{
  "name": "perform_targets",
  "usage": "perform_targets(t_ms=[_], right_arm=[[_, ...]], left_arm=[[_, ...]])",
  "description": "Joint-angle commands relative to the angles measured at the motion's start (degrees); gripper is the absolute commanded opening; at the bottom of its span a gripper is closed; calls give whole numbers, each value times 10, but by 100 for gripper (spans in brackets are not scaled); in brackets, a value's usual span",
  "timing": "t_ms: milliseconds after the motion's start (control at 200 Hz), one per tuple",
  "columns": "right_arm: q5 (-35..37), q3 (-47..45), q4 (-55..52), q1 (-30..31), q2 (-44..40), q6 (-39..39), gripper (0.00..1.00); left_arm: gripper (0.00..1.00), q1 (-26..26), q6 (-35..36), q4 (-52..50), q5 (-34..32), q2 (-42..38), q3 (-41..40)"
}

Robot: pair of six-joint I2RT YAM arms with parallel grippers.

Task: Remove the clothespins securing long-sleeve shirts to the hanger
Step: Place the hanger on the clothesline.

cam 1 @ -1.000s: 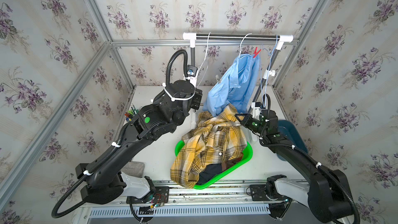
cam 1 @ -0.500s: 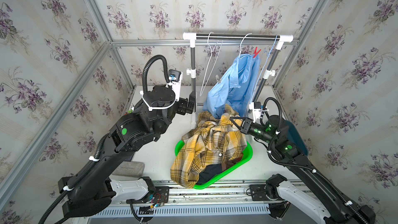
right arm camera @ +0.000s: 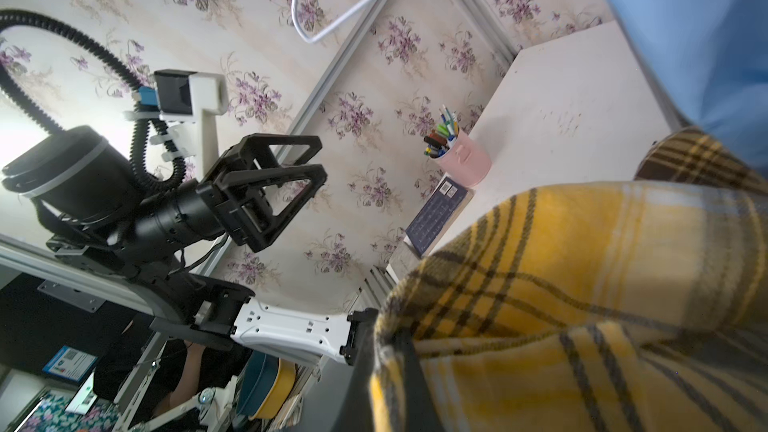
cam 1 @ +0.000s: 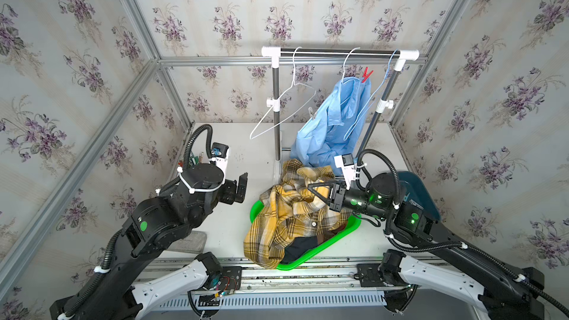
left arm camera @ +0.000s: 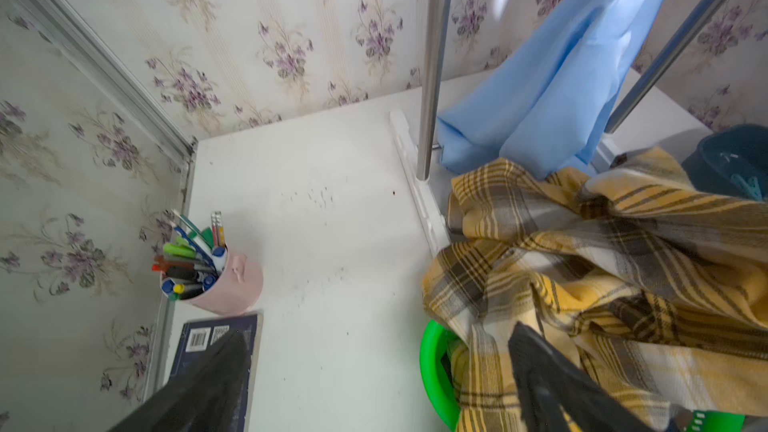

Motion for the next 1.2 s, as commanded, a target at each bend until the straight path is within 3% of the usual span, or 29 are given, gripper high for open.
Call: perform_targets(t_ms=[0,100,290,420,669,889,1114,1194], right_arm=[[32,-26,19,4,4,10,0],[57,-91,12,-19,-1,28,0],[-65,-250,118,-176,-6,87,0],[-67,-270,127,-191,44,60,0],[-78,-276,184,-193,107,74,0],[-83,-275,184,-203,112,70,0],[-90,-286,178,-217,95,69,0],[-94,-287,168,-220,91,67,0]], left_arm=[[99,3,-77,-46,86,8,-42],[99,3,-101,-26,169,13,-102],[99,3,-145,-7,261,4,-188],[99,3,-175,8,320,-3,-237],[98,2,-213,69,368,4,-308],[56,-38,-209,118,410,58,-308],[1,-61,-215,171,390,112,-276],[0,-76,-201,174,353,153,-220]])
